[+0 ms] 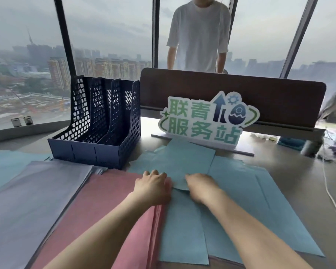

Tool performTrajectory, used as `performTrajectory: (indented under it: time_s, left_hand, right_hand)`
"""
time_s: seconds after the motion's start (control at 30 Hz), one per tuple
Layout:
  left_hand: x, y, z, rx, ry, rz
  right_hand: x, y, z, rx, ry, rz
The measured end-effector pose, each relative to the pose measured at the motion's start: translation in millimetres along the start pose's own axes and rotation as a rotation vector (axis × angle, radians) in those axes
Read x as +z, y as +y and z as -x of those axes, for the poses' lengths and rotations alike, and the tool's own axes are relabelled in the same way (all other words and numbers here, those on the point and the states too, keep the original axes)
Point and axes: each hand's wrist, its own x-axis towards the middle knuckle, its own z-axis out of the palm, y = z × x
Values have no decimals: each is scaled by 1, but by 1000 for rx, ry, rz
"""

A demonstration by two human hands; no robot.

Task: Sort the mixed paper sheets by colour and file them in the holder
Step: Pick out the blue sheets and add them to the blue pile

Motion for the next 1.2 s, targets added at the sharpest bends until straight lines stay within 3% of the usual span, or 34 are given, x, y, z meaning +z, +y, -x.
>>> performTrajectory:
  time_s: [0.13, 0.2, 0.27, 0.33, 0.43, 0.5, 0.57, 0.63, 0.7, 0.77, 0.83, 0.93, 1.2]
  left_hand:
    - [0, 2, 1, -6, 26, 36]
    - [-3, 1, -3, -50, 45, 173]
    - [-9, 1, -13, -127, 79, 487]
    - [-19, 3, -22, -266, 28, 986]
    - [-32, 0, -31, -412, -281, 1661]
    - [-40, -8, -32, -373, -383, 1810]
    - [-42, -17, -30, -368, -310, 1715]
    - [-40, -27, -25, -389, -128, 1439]
    - [-34, -41, -20, -421, 5, 1247]
    - [-30, -52, -12, -453, 22, 1165]
    - [-30, -64, -3, -502, 30, 1122]
    - [-32, -81, 3, -557, 76, 1070]
    - [-22, -96, 17, -542, 36, 1118]
  right_hand:
    - [5, 28, 8, 200, 155, -125]
    - [10, 56, 16, 330, 237, -237]
    - [15, 81, 23, 364, 349, -407]
    - [18, 94, 32, 268, 417, -571]
    - [22, 96, 46, 38, 445, -667]
    - [23, 91, 56, -67, 391, -634]
    - [22, 84, 62, -158, 284, -639]
    - [21, 75, 62, -199, 188, -712]
    - [21, 69, 51, -51, 230, -787]
    - [17, 64, 35, 189, 275, -753]
    - [13, 54, 22, 302, 167, -664]
    - [7, 33, 5, 332, 26, -645]
    - [-8, -1, -25, 483, -65, -605]
